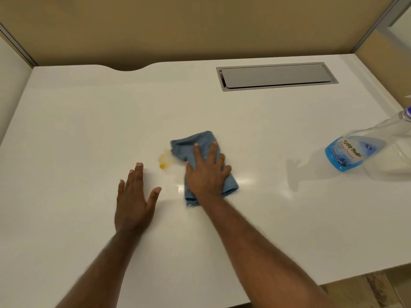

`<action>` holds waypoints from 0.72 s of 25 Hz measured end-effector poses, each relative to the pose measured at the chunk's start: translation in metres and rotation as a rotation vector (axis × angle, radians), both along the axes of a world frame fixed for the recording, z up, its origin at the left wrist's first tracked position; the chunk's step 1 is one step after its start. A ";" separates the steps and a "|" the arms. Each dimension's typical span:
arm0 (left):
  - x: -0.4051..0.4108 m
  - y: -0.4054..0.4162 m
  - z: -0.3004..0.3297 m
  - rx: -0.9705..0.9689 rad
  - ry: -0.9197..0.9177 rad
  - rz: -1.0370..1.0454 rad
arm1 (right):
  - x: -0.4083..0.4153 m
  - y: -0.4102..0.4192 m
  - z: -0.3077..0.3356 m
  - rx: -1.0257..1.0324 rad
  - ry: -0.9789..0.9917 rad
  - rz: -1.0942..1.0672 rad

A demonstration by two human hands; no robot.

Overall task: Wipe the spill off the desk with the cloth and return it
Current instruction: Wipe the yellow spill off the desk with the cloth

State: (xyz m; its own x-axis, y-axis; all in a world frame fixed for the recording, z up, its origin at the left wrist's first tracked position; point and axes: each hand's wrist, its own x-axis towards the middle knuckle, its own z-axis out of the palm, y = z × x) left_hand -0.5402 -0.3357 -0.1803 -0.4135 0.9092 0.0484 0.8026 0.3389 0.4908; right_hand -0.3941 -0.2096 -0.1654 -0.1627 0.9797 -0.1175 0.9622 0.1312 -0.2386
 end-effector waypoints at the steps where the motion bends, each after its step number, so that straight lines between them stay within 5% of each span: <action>1: 0.000 0.000 0.000 -0.003 0.002 -0.006 | 0.012 0.013 0.003 0.005 -0.007 -0.040; 9: -0.001 0.000 0.002 -0.009 -0.008 -0.027 | 0.145 -0.011 0.013 0.069 -0.064 -0.349; 18: -0.001 0.000 0.005 0.018 -0.071 0.005 | 0.019 -0.091 0.003 0.057 -0.004 0.109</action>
State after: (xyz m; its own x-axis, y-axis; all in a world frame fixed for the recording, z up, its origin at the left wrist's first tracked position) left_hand -0.5416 -0.3355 -0.1750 -0.4211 0.9063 0.0355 0.7641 0.3334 0.5522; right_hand -0.3747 -0.3005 -0.1626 -0.2687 0.9611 -0.0633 0.9422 0.2487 -0.2244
